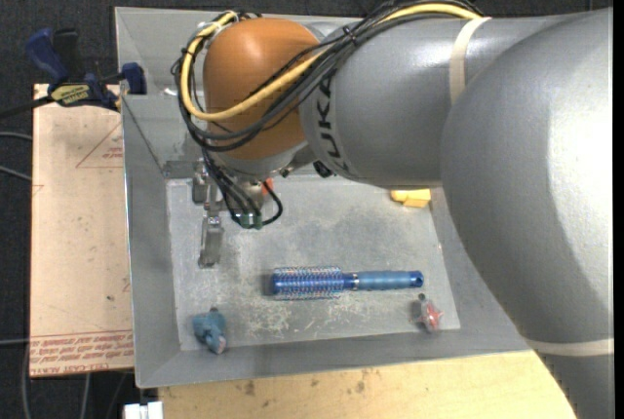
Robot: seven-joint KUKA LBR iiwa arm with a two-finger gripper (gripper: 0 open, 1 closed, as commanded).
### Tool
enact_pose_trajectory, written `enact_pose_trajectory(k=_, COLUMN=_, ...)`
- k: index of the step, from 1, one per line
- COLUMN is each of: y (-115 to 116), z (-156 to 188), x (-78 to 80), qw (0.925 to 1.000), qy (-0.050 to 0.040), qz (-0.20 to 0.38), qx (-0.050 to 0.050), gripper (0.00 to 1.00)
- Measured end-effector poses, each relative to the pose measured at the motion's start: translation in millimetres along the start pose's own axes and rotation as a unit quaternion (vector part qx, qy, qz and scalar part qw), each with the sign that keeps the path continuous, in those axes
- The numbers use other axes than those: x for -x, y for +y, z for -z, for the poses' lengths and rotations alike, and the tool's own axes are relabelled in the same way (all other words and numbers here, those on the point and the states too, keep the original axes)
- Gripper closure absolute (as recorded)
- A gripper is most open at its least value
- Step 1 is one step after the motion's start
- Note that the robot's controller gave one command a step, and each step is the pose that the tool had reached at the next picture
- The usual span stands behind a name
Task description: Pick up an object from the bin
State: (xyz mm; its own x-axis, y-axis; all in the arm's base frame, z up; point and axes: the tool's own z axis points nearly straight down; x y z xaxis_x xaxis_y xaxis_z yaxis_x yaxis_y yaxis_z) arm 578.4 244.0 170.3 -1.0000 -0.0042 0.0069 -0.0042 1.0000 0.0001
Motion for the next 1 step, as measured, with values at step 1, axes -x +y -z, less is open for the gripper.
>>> enact_pose_trajectory(k=1, y=-82.3, z=-1.3, x=-35.9, qw=1.0000, qy=-0.0019, qz=-0.004, qx=-0.002, gripper=0.00)
